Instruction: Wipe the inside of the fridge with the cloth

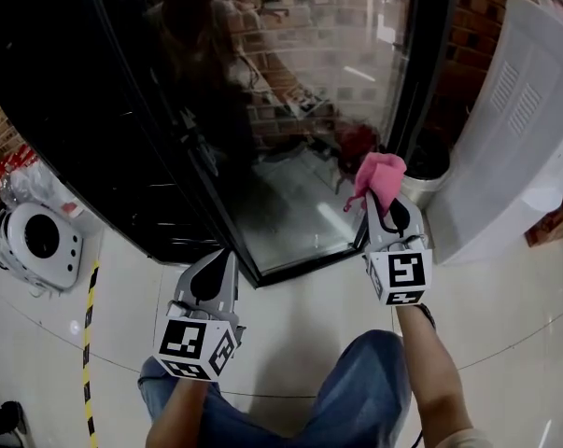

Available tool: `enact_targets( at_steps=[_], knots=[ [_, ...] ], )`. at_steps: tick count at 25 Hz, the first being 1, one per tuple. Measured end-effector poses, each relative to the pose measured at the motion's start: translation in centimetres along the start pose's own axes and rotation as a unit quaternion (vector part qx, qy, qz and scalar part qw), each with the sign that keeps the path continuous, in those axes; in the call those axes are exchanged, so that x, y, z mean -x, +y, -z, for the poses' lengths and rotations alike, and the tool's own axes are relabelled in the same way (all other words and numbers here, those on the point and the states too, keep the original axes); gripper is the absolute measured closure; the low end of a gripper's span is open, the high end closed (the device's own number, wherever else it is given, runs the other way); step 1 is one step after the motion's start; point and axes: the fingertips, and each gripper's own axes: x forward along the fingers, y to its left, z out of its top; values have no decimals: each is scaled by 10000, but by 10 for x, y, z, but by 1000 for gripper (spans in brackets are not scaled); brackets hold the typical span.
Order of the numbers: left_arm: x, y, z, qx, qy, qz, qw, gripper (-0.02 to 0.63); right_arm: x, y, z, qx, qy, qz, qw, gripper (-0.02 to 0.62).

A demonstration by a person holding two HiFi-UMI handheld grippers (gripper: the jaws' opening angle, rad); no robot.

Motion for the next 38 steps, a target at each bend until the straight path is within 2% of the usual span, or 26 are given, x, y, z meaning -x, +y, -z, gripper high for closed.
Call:
enact_targets(
  at_steps=[3,6,8,10,12,14,16,19,23,27,31,38],
  knots=[
    [0,4,4,1,-5,-38,10000,591,3,8,-7,-19,-57,-33,10000,538],
    [-2,10,15,28,34,-130,9999,591,14,32,-32,-486,-384,-85,9980,538],
    [-3,13,25,54,106,-182,9998,591,20,71,-48,-654,-622,-341,9953,538],
    [-3,14,28,63,66,-202,9998,591,20,125,-58,-457,-826,-804,9923,538],
    [-3,12,29,47,-27,-214,9998,591,20,178,-49,-112,-578,-1333,9893,538],
    [-2,11,34,25,-47,-229,9997,591,21,219,-35,-8,-208,-1746,9844,538],
    [-1,12,39,51,-38,-265,9996,591,19,247,-26,-52,-74,-1966,9804,537],
    [1,21,43,240,-86,-351,9991,591,12,267,-16,-126,-109,-2062,9784,538],
    [0,24,44,333,-122,-330,9988,591,9,268,-1,-9,-105,-2085,9780,538],
    [-5,14,46,310,-124,-192,9993,591,12,245,19,284,136,-1983,9796,538],
    [-14,0,50,317,-71,-28,9995,591,11,204,34,602,274,-1864,9802,538],
    [-26,-19,60,297,74,148,9994,591,20,120,87,945,844,-1461,9811,538]
  ],
)
